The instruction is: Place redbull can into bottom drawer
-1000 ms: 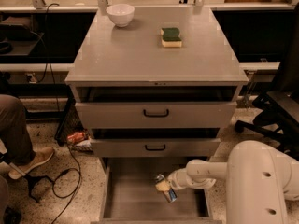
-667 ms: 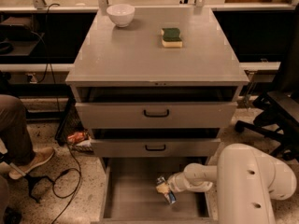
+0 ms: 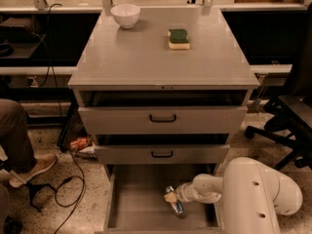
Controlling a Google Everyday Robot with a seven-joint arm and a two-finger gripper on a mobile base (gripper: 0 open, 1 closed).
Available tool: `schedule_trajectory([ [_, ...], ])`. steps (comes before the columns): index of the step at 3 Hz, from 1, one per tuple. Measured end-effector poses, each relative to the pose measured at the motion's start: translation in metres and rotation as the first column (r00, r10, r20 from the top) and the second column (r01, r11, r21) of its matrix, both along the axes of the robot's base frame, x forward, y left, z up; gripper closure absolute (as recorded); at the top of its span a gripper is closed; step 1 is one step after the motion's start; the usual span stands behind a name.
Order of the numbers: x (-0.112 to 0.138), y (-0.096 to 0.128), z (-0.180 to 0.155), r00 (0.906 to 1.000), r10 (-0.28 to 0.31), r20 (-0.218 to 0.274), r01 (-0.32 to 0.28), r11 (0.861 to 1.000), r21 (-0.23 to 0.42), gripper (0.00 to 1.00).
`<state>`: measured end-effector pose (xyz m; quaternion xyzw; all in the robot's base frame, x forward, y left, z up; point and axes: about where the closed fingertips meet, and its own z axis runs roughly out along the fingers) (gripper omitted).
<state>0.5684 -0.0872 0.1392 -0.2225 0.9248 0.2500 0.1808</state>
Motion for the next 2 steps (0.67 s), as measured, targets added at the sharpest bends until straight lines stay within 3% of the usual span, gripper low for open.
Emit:
schedule_trajectory([
  [1,0.0001,-0.0040,0.0005,0.9999,-0.012,0.003,0.012,1.000,0.006,0.13],
  [2,0.0000,-0.0097,0.0083,0.9996,-0.021,0.017,0.020,1.000,0.013,0.00],
])
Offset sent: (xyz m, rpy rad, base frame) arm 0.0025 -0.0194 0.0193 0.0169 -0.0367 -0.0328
